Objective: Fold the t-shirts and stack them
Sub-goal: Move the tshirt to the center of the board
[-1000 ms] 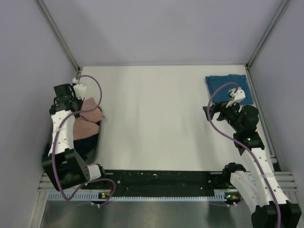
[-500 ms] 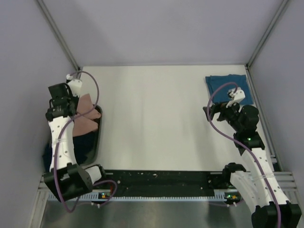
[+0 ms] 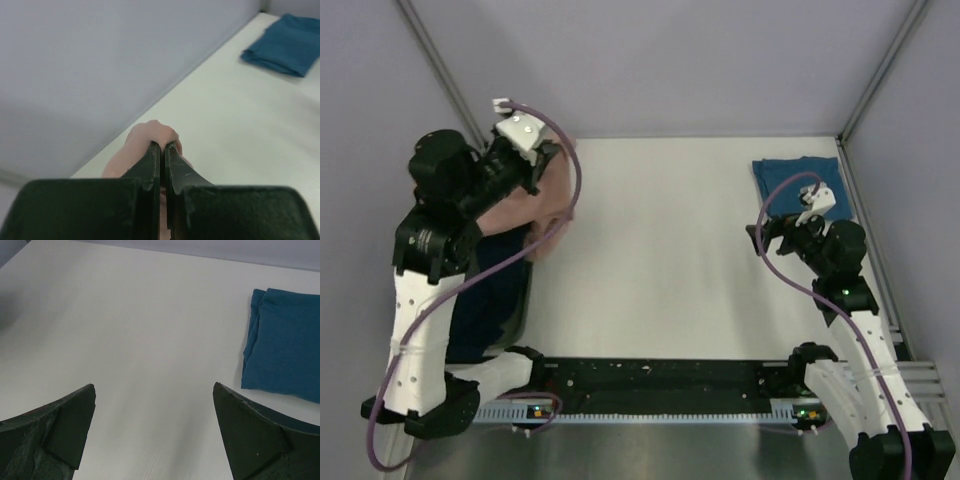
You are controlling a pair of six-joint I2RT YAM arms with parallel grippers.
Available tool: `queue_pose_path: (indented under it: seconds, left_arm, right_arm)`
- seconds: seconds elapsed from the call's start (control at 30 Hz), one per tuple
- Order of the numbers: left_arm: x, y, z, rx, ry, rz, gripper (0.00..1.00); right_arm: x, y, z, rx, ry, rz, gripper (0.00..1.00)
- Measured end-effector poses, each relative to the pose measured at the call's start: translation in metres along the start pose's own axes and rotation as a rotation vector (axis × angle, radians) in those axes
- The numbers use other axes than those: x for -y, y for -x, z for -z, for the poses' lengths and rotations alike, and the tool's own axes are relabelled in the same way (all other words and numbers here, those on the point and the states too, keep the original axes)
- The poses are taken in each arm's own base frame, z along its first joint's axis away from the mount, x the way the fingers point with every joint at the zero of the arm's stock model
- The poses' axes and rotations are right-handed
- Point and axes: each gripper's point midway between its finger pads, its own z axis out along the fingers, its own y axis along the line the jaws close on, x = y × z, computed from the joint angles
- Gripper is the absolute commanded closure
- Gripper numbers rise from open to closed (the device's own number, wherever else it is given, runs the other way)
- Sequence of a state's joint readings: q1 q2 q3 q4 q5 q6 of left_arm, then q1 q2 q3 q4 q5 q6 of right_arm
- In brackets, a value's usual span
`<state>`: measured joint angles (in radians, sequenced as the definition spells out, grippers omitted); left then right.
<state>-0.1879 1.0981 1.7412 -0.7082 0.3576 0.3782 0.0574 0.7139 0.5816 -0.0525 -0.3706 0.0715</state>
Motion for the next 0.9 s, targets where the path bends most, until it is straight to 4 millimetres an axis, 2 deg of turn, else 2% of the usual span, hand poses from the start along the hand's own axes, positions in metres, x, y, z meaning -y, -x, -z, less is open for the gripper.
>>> queue_pose_path:
  seconds: [0.07, 0.13, 0.17, 0.2, 0.27, 0.33, 0.4, 0.43, 0.5, 0.57, 0.63, 0.67, 0.73, 0.77, 0.83, 0.9]
  left_arm:
    - [0.038, -0.003, -0.025, -0.012, -0.132, 0.007, 1.0]
    - [0.087, -0.013, -0.053, -0.043, -0.287, -0.004, 1.0]
    - [0.114, -0.022, -0.065, -0.064, -0.37, -0.014, 0.92]
    - [0.146, -0.037, -0.079, -0.099, -0.462, -0.024, 0.66]
    - [0.205, -0.081, -0.1, -0.205, -0.633, -0.037, 0.04]
    - [0.25, -0.124, -0.107, -0.317, -0.766, -0.037, 0.01]
    - [0.272, -0.154, -0.107, -0.41, -0.827, -0.023, 0.01]
    - [0.275, -0.163, -0.105, -0.444, -0.833, -0.02, 0.01]
    - [0.264, -0.171, -0.104, -0.47, -0.801, -0.016, 0.01]
    - [0.238, -0.168, -0.104, -0.457, -0.725, -0.01, 0.01]
    - [0.19, -0.17, -0.099, -0.452, -0.582, -0.002, 0.01]
    - [0.159, -0.175, -0.092, -0.46, -0.484, -0.005, 0.01]
    - [0.108, -0.188, -0.071, -0.498, -0.312, -0.022, 0.02]
    - [0.088, -0.198, -0.057, -0.527, -0.242, -0.037, 0.02]
    - [0.063, -0.224, -0.025, -0.609, -0.138, -0.073, 0.02]
    - [0.051, -0.261, 0.008, -0.721, -0.082, -0.102, 0.02]
  right_arm:
    - [-0.003, 0.004, 0.001, 0.001, 0.014, -0.001, 0.01]
    - [-0.007, 0.008, 0.002, 0.003, 0.029, -0.003, 0.01]
    - [-0.009, 0.013, 0.003, 0.007, 0.037, -0.007, 0.01]
    - [-0.011, 0.017, 0.004, 0.01, 0.045, -0.012, 0.01]
    - [-0.016, 0.029, 0.006, 0.022, 0.061, -0.017, 0.01]
    - [-0.02, 0.037, 0.006, 0.019, 0.079, -0.025, 0.01]
    - [-0.023, 0.04, 0.003, 0.004, 0.1, -0.034, 0.01]
    - [-0.024, 0.039, 0.001, -0.009, 0.11, -0.043, 0.01]
    - [-0.024, 0.028, -0.004, -0.055, 0.122, -0.073, 0.01]
    - [-0.024, 0.01, -0.011, -0.123, 0.123, -0.115, 0.01]
    - [-0.028, -0.006, -0.016, -0.185, 0.127, -0.143, 0.01]
    - [-0.035, -0.016, -0.02, -0.223, 0.137, -0.148, 0.01]
    - [-0.05, -0.033, -0.027, -0.282, 0.16, -0.138, 0.01]
    - [-0.059, -0.044, -0.031, -0.319, 0.175, -0.125, 0.01]
    - [-0.081, -0.069, -0.039, -0.402, 0.219, -0.083, 0.01]
    - [-0.102, -0.1, -0.045, -0.503, 0.262, -0.036, 0.01]
